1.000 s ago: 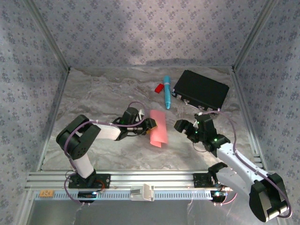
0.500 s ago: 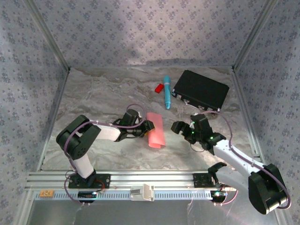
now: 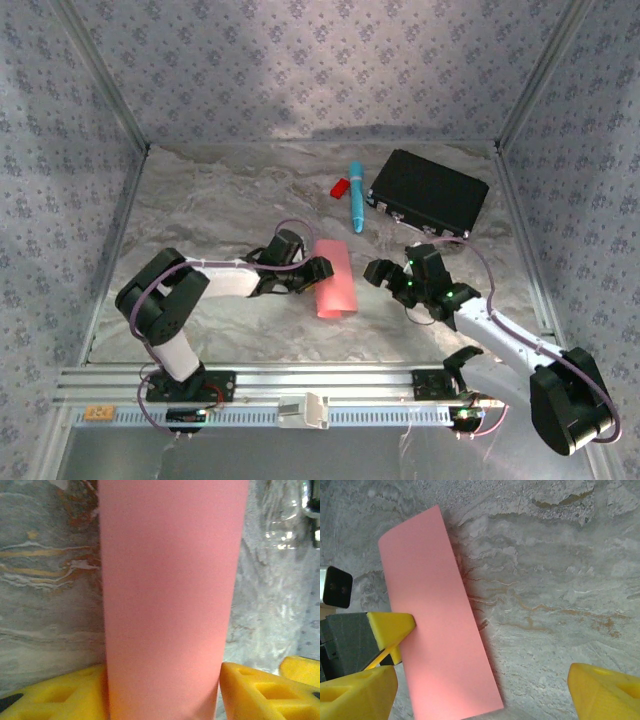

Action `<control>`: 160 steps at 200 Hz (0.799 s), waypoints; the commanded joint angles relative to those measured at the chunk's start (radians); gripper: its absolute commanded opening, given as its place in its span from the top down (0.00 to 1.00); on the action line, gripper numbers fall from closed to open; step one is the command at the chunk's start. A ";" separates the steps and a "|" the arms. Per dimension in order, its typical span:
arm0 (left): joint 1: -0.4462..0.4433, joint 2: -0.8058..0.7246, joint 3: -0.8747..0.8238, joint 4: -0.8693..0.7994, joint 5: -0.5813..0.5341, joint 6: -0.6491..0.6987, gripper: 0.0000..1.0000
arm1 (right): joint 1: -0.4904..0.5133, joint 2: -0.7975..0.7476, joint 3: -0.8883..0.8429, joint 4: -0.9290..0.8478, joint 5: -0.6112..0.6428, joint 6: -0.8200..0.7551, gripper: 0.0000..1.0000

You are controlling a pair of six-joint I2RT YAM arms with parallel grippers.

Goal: Fold a paper plane with a square sheet of paper (pick it up from the middle)
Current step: First fold the square sheet of paper in half at the center of the table.

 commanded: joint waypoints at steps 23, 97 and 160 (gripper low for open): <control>0.004 -0.064 0.058 -0.245 -0.095 0.157 0.38 | 0.010 0.014 0.031 -0.003 0.020 0.012 0.10; 0.037 -0.082 0.058 -0.307 -0.101 0.224 0.44 | 0.030 0.083 0.050 0.034 0.013 0.019 0.11; 0.050 -0.017 0.095 -0.361 -0.060 0.281 0.48 | 0.051 0.138 0.070 0.045 0.016 0.022 0.11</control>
